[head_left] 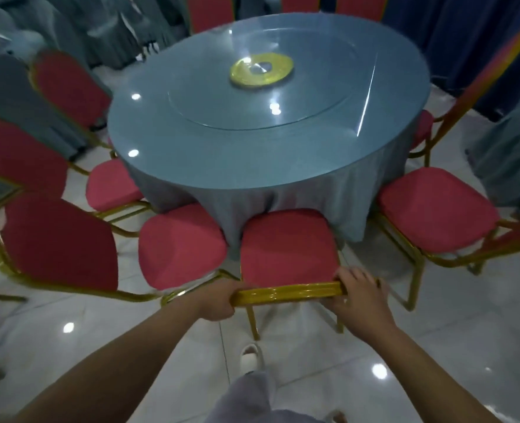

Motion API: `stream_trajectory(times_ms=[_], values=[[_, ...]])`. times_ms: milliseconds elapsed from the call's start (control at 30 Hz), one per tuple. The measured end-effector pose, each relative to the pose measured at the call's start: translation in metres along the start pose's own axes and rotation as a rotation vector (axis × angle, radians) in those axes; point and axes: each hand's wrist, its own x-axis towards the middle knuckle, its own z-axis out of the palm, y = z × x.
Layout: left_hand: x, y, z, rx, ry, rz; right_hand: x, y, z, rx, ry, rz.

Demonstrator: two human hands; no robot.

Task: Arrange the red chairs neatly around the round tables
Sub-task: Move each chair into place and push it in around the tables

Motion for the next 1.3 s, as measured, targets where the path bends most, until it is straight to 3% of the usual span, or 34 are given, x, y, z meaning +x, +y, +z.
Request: stream_trajectory(times_ms=[200, 333, 433, 667, 933, 1067, 1300], values=[[0.029, -0.034, -0.012, -0.134, 0.082, 0.051, 0.043, 0.003, -0.014, 0.048, -0.105, -0.008], [0.060, -0.005, -0.012, -0.298, 0.280, 0.155, 0.076, 0.022, -0.042, 0.029, -0.147, 0.195], [0.081, 0.019, -0.014, -0.258, 0.418, 0.106, 0.094, 0.034, -0.051, 0.067, -0.078, 0.299], [0.076, 0.025, -0.017, -0.260, 0.352, -0.006, 0.094, 0.038, -0.031, -0.068, 0.061, 0.297], [0.046, 0.053, 0.004, -0.165, 0.381, -0.180, 0.071, 0.049, -0.061, -0.338, -0.178, 0.013], [0.026, 0.070, 0.043, -0.154, 0.318, -0.214, 0.042, 0.084, -0.054, -0.298, -0.202, -0.079], [0.013, 0.098, 0.056, -0.205, 0.316, -0.305, 0.024, 0.095, -0.055, -0.118, -0.224, -0.043]])
